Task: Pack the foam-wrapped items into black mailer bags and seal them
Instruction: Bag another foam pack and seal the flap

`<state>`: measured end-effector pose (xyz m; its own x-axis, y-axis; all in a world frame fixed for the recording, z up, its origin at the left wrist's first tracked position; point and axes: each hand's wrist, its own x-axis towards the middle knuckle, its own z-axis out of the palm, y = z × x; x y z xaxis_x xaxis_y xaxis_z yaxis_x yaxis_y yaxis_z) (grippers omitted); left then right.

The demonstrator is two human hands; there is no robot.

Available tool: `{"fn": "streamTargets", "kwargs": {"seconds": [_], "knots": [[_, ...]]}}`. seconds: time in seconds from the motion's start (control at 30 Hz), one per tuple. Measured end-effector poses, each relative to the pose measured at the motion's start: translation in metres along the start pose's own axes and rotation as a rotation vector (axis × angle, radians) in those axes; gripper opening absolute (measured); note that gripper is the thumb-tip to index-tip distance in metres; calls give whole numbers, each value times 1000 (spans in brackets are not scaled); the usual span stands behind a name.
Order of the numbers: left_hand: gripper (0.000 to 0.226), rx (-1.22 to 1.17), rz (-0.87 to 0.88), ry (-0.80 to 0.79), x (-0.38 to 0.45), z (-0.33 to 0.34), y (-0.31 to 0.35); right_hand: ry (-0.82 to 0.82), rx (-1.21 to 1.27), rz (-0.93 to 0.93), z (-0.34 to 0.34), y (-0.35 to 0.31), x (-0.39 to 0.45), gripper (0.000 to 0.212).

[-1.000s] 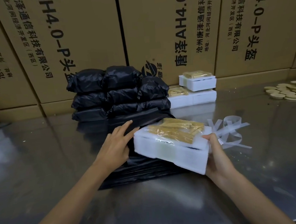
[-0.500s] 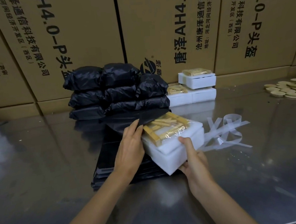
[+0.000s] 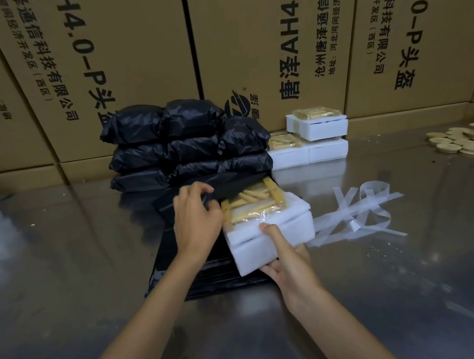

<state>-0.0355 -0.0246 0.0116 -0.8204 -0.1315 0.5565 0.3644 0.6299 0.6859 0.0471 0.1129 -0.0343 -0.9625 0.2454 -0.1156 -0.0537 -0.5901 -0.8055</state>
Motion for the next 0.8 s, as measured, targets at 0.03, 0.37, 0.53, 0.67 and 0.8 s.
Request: {"fn": "streamTargets", "kwargs": {"seconds": [0.03,0.37,0.53,0.67,0.8], "knots": [[21,-21,55,-6,9,-1,6,-4,-20,-1,-1,2,-1,56],[15,174,-42,-445,83,47,71,-25,-214,-38,3,6,-4,60],[26,200,173,-418,58,53,79,-3,-207,5,1,-11,9,51],[27,109,265,-414,35,50,76,1,-151,52,6,-21,22,36],[26,57,281,-390,30,47,75,14,-141,62,10,-16,29,39]]}}
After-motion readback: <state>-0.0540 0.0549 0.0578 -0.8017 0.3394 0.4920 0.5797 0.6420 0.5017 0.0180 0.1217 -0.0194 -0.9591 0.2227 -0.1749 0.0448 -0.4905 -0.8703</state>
